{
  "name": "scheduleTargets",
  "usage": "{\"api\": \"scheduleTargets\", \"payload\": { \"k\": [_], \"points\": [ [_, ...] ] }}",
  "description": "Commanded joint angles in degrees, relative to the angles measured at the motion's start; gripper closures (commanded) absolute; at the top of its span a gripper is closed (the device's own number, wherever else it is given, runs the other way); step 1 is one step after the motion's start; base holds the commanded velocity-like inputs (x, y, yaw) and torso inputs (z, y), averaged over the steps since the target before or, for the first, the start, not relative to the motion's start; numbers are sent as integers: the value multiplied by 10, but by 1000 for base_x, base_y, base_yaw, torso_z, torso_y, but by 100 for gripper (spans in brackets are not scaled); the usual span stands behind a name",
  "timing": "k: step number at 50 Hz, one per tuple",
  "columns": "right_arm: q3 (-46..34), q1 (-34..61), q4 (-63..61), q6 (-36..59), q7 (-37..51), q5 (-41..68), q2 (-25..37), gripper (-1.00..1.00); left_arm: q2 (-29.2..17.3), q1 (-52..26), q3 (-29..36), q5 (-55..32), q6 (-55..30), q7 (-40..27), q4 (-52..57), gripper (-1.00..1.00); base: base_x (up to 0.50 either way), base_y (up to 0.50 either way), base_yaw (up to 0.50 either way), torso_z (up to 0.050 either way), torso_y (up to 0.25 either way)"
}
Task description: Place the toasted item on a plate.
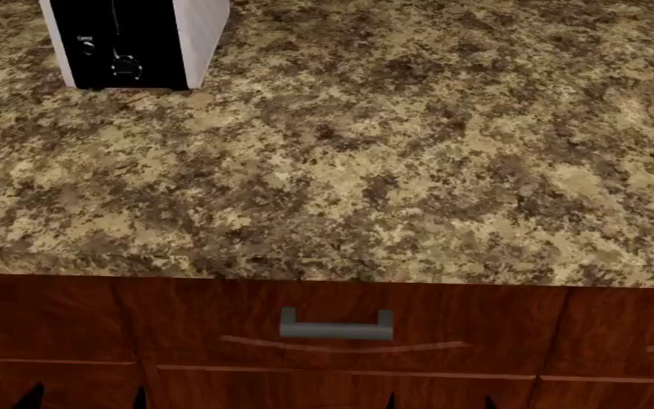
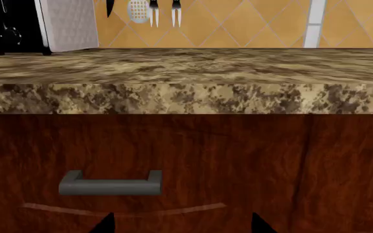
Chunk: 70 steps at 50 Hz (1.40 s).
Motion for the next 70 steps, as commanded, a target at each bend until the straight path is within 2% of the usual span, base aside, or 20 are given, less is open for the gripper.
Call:
{"api": "scheduleTargets", "payload": {
  "k": [1,8,9,10,23,29,30,34,70],
  "points": [
    [-17,0,-7,7,17,0,12,-100,-6,0,6,0,0,-6,0,-100,0,0,0,0,0],
    [-22,10,-24,45,59,-2,24,-100,-22,-5,30,17,-11,-35,-1,-100,0,0,0,0,0],
    [-23,10,-23,44,61,0,25,-100,-29,-1,37,7,13,-19,0,-100,0,0,0,29,0],
    [-24,11,-21,46,62,2,26,-100,-29,-6,36,28,1,-41,1,-100,0,0,0,50,0],
    [-40,-4,-86,72,81,1,42,-100,-45,3,44,19,-21,-52,52,-100,0,0,0,50,0],
    [-39,0,-80,74,89,8,46,-100,-52,4,44,11,-33,-54,73,-100,0,0,0,50,0],
    [-33,-4,-86,63,78,32,45,-100,-52,5,45,10,-31,-55,73,-100,0,500,0,50,0],
    [-43,-8,-97,59,93,7,52,-100,-55,7,47,6,-32,-56,80,-100,40,500,0,50,0],
    [-81,-25,-174,104,113,16,77,-100,-83,17,61,-30,-58,-67,131,-100,61,500,0,50,0]
  ]
}}
